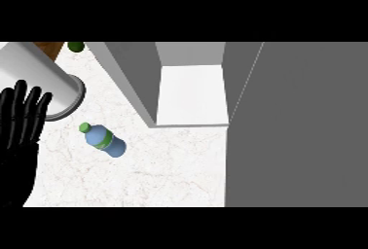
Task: Pick up the bottled water, place it into the cabinet and close the cabinet
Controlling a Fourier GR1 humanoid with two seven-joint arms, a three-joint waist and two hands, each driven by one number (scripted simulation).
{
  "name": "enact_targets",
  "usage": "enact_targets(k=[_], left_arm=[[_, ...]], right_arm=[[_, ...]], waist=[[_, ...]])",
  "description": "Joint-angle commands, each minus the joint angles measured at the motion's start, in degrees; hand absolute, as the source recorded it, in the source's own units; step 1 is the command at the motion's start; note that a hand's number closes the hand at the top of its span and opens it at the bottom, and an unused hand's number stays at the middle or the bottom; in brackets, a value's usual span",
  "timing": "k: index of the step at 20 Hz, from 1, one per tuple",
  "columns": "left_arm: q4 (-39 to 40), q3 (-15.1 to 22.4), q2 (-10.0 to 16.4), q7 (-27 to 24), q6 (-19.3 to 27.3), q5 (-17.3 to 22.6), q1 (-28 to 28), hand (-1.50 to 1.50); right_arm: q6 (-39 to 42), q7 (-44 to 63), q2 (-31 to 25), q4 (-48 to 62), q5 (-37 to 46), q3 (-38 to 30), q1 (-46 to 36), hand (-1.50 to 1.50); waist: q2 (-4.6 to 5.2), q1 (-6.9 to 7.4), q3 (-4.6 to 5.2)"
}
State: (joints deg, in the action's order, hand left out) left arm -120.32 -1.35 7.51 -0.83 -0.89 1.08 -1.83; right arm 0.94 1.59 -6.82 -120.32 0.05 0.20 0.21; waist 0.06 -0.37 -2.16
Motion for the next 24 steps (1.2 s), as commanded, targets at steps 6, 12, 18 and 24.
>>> enact_targets(k=[6, 12, 18, 24], left_arm=[[-3.79, -10.36, 2.91, 10.72, 0.29, 11.34, 4.69, -1.5], [-7.05, -10.22, -2.48, 21.59, 4.57, 21.74, -1.82, -1.5], [-16.21, -12.68, -2.64, 24.87, 3.65, 26.31, -9.3, -1.5], [-17.15, -9.84, -5.32, 24.5, 4.88, 22.16, -9.84, -1.5]], right_arm=[[2.15, 1.82, 0.0, -9.53, 0.73, 1.99, 12.91, -1.5], [7.75, 7.4, -0.51, -16.27, -11.93, 3.81, 19.05, -1.5], [9.25, 10.03, -1.13, -25.57, -13.43, 3.26, 26.57, -1.5], [13.28, 2.8, 1.43, -25.89, -12.58, 4.25, 36.57, -1.5]], waist=[[-0.25, -0.09, 2.16], [-0.35, 0.15, 2.16], [-0.28, 0.43, 2.18], [-0.29, -0.19, 2.15]])
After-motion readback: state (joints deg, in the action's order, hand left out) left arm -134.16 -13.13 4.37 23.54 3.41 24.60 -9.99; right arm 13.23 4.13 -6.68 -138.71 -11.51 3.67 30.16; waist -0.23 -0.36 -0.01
